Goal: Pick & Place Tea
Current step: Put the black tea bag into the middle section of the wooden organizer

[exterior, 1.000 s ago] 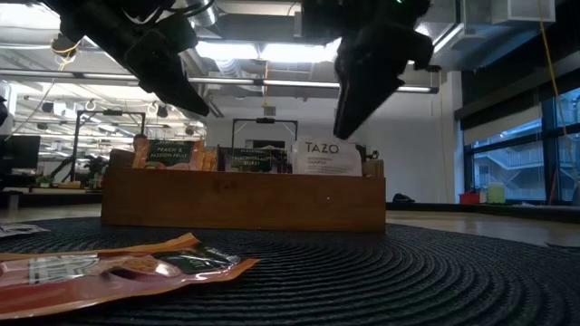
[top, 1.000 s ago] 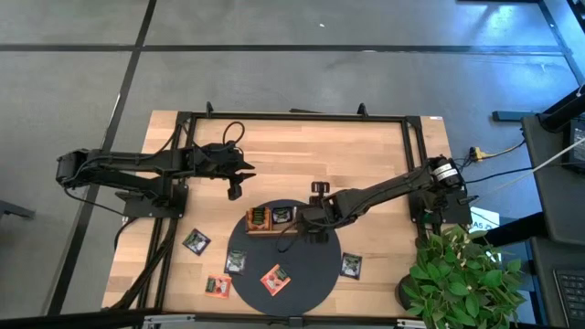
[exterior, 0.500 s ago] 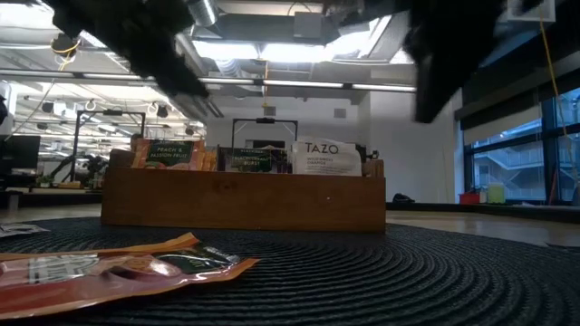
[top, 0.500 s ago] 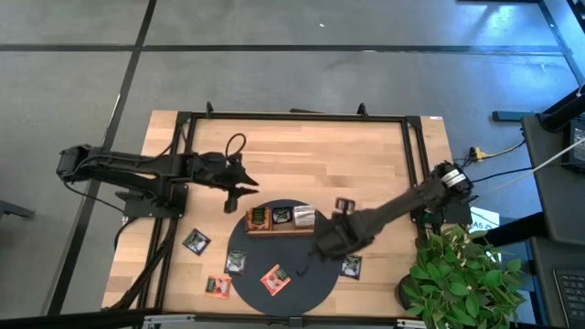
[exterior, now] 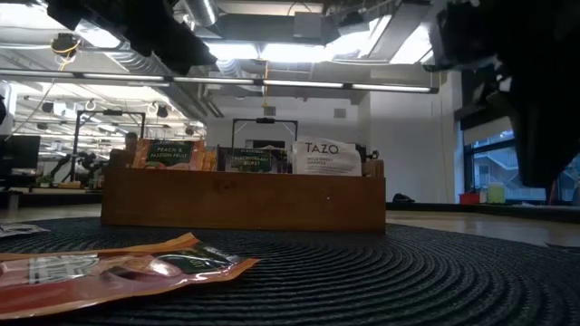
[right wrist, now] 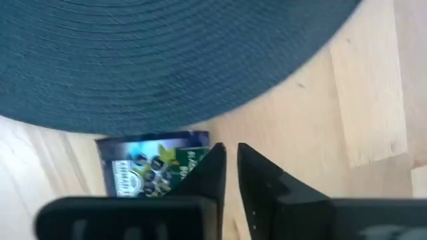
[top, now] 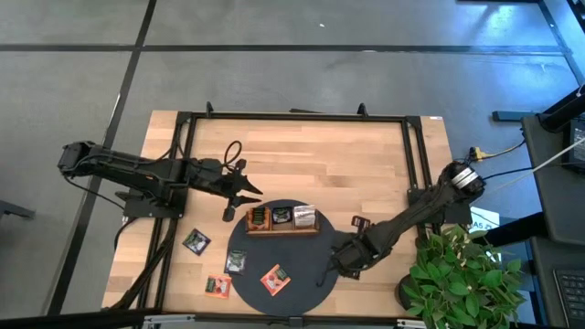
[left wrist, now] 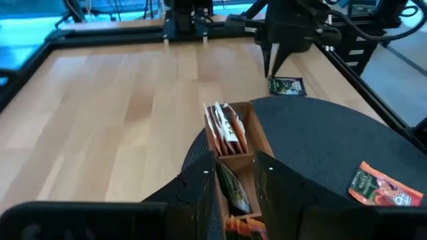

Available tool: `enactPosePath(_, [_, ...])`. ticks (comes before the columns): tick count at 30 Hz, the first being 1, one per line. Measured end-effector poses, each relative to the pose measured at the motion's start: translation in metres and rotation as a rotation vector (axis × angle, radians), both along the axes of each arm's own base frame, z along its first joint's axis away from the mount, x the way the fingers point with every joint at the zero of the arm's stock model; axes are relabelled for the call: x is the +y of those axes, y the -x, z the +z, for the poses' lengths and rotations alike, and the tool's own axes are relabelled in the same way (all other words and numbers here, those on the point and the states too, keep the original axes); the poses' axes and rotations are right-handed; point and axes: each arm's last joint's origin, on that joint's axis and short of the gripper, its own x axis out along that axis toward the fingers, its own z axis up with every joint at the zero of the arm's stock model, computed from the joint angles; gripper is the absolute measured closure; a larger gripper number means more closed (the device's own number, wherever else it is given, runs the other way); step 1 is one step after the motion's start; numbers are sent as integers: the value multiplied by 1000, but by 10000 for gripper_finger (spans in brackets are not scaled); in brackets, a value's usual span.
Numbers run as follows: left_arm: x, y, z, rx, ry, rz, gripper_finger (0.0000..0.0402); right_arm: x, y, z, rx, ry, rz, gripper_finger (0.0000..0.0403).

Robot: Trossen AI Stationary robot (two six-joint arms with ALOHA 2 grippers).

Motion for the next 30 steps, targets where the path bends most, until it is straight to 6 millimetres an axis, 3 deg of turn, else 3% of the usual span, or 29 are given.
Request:
enactPosePath(7, [0, 0, -1, 12, 54, 25, 302, -29, 31, -2, -158, -94, -21, 397])
enactPosePath(12, [-3, 0, 0, 8, 58, 30, 302, -47, 52, -3, -228, -124, -174, 376])
enactPosePath(19, [-8, -4, -1, -16, 23, 74, 302, -49, 54, -4, -257, -170, -255, 353])
enactPosePath(23, [-11, -11, -6, -9, 0, 92, 302, -49, 53, -4, -270, -172, -241, 314])
enactPosePath(30, [-13, -28, -19, -3, -11, 91, 302, -48, 52, -3, -273, -130, -101, 190])
